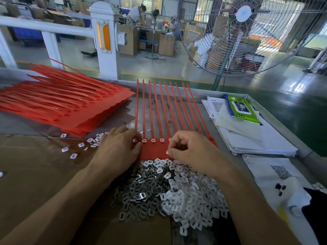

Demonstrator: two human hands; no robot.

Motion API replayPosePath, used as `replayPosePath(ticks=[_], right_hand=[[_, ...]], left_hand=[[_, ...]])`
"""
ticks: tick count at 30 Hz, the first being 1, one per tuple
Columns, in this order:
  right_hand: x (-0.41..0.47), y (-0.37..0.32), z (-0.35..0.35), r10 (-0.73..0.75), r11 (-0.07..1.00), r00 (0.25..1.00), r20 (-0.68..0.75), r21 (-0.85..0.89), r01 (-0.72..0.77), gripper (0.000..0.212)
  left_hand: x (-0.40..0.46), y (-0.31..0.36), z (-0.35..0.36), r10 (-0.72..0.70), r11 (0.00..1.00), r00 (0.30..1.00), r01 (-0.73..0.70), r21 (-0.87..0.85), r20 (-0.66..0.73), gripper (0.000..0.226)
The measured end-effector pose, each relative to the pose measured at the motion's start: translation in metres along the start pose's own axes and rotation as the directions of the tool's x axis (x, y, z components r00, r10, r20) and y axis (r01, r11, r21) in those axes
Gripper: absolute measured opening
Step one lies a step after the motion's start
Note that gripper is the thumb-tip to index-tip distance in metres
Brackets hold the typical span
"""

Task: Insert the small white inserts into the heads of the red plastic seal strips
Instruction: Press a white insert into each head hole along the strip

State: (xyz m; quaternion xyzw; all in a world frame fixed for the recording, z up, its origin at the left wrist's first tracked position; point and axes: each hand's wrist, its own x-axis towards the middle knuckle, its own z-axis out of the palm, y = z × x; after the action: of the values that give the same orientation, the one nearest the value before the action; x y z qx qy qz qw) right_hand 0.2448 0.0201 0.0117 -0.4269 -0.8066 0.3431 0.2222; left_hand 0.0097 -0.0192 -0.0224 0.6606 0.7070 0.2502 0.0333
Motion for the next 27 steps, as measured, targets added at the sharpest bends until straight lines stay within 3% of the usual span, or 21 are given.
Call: replayPosePath(ticks=[5, 19, 27], right_hand=[[0.008, 0.013, -0.001, 0.093, 0.994, 0.959, -0.266, 0.083, -0.073, 0.015], [0.016, 0.029, -0.004, 0.225, 0.973, 0.859, -0.459, 0.155, -0.172, 0.013], [0.014, 0.033, -0.009, 0.255, 0.966, 0.838, -0.482, 0.161, -0.201, 0.009]], left_hand=[[0.001, 0.000, 0.001, -0.009, 1.000, 1.000, 0.009, 0.001, -0.003, 0.025], [-0.001, 0.001, 0.000, -0.016, 1.000, 1.000, 0.016, -0.006, 0.003, 0.025], [-0.001, 0.001, -0.001, -0.014, 1.000, 1.000, 0.014, -0.004, 0.008, 0.026]])
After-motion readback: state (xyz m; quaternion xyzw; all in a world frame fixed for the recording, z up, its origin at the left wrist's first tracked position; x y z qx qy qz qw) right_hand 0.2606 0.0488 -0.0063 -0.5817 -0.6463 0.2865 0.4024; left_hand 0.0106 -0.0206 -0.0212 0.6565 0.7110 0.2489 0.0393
